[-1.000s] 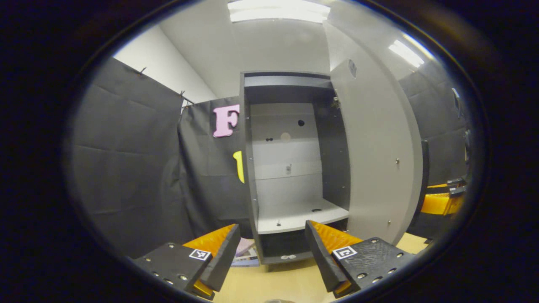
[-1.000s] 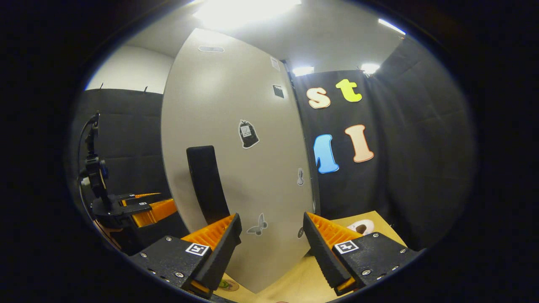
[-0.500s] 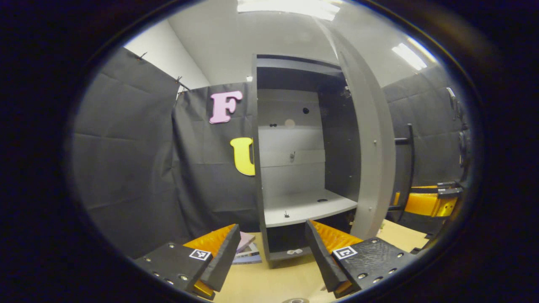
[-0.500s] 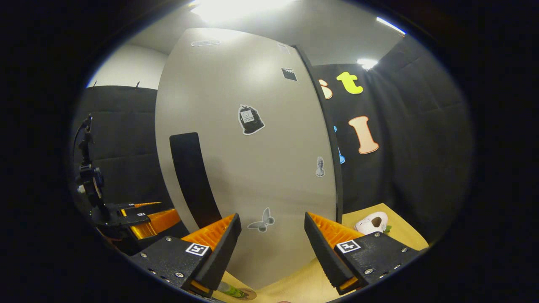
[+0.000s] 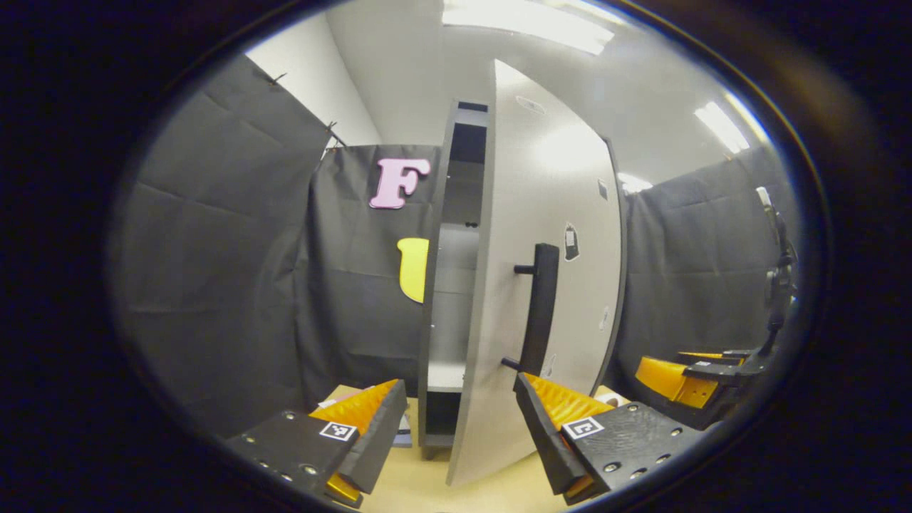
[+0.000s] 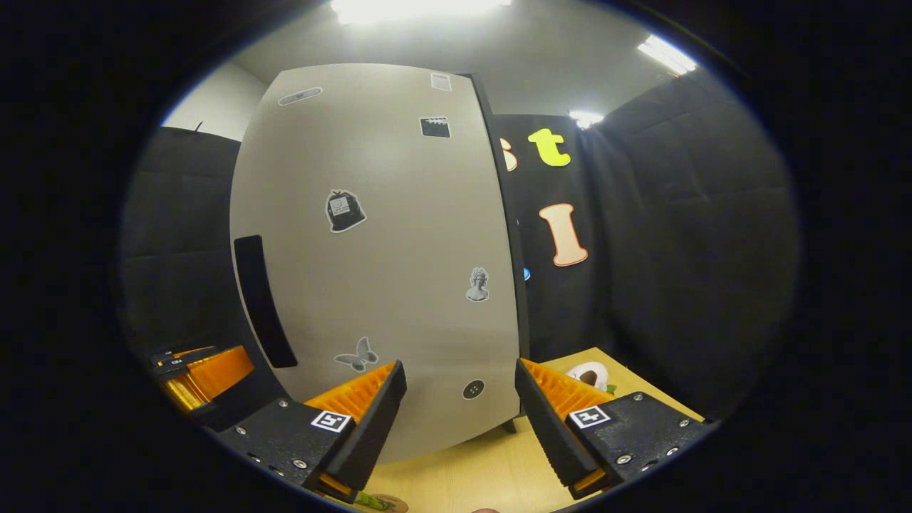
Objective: Open the cabinet door with the right hand, grasp the bottle in the cabinet with the left hand and place it on the coaster, then close the cabinet door with the right hand.
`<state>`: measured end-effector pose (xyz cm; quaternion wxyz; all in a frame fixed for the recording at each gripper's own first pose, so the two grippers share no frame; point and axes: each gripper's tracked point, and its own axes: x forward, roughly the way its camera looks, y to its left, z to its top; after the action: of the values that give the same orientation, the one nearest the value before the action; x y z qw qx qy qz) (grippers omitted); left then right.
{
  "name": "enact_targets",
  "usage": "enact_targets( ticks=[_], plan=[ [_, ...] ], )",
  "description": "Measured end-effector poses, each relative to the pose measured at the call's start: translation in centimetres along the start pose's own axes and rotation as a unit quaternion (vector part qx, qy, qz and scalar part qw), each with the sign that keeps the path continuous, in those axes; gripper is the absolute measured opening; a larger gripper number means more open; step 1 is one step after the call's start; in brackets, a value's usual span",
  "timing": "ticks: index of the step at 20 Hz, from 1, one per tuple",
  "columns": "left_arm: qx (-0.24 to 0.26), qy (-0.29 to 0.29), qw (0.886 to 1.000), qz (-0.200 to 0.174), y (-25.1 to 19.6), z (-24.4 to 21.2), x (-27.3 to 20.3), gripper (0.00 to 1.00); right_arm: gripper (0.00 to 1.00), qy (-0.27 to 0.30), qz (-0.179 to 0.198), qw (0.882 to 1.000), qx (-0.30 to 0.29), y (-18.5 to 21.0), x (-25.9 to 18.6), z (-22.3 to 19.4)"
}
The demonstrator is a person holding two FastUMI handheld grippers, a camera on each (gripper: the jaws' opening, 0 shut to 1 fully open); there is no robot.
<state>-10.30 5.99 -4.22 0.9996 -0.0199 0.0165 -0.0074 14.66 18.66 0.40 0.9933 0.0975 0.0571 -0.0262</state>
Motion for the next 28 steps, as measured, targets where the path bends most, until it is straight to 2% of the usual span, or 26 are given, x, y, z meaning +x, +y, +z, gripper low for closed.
enact_targets(
  ticks=[2,3,4,5,7,8,9,11,12,14,18,19,20,21,22,23,24,27,28],
  plan=[
    [0.049,0.009,0.998,0.046,0.3,0.7,0.0,0.89,0.95,-0.002,0.022,1.000,0.015,1.1,0.9,0.9],
    [0.064,0.008,0.996,0.058,0.0,1.1,0.2,0.89,0.95,-0.013,0.035,0.999,0.009,1.7,1.1,1.8],
    [0.065,0.004,0.996,0.054,-1.2,1.0,0.7,0.84,0.95,-0.028,0.044,0.999,-0.005,1.9,1.1,2.8],
    [0.057,0.000,0.997,0.047,-2.0,1.1,0.9,0.89,0.95,-0.039,0.051,0.998,-0.020,2.2,0.9,3.3],
    [0.034,-0.015,0.999,0.038,-3.1,1.6,1.1,0.84,0.95,-0.043,0.063,0.995,-0.061,2.9,0.6,2.9],
    [0.028,-0.022,0.999,0.036,-3.4,2.1,1.1,0.93,0.95,-0.038,0.060,0.994,-0.079,2.5,0.5,2.4],
    [0.025,-0.027,0.999,0.034,-3.8,2.5,1.2,0.89,0.95,-0.034,0.059,0.994,-0.084,2.3,0.4,2.1],
    [0.029,-0.033,0.999,0.023,-4.9,2.8,1.7,0.84,0.95,-0.041,0.062,0.995,-0.072,2.2,0.4,2.4],
    [0.033,-0.030,0.999,0.021,-5.2,2.6,2.1,0.89,0.95,-0.047,0.057,0.995,-0.068,1.7,0.5,3.0],
    [0.042,-0.022,0.998,0.028,-5.4,2.3,2.5,0.88,0.95,-0.052,0.033,0.996,-0.063,0.2,0.7,3.6],
    [0.034,-0.029,0.999,0.016,-6.9,2.7,3.1,0.89,0.95,-0.049,0.030,0.997,-0.057,0.1,1.0,3.5],
    [0.035,-0.033,0.999,0.014,-7.2,2.9,3.0,0.93,0.95,-0.048,0.033,0.996,-0.062,0.3,1.0,3.4],
    [0.039,-0.038,0.998,0.015,-7.3,3.1,2.9,0.84,0.91,-0.048,0.038,0.996,-0.064,0.7,0.9,3.2],
    [0.039,-0.042,0.998,0.013,-7.5,3.2,2.9,0.84,0.95,-0.050,0.045,0.995,-0.068,1.1,0.8,3.3],
    [0.037,-0.044,0.998,0.010,-7.8,3.3,2.8,0.93,0.95,-0.051,0.048,0.995,-0.073,1.4,0.7,3.3],
    [0.037,-0.043,0.998,0.010,-7.7,3.3,2.9,0.93,0.95,-0.053,0.052,0.994,-0.077,1.5,0.7,3.4],
    [0.038,-0.041,0.998,0.009,-7.6,3.0,2.9,0.89,0.95,-0.055,0.055,0.994,-0.077,1.7,0.7,3.3],
    [0.036,-0.038,0.999,0.008,-7.5,2.8,3.0,0.89,0.95,-0.056,0.057,0.994,-0.077,1.8,0.8,3.2],
    [0.037,-0.039,0.999,0.010,-7.4,2.8,3.1,0.89,0.92,-0.053,0.058,0.994,-0.076,1.8,1.0,3.1]
  ],
)
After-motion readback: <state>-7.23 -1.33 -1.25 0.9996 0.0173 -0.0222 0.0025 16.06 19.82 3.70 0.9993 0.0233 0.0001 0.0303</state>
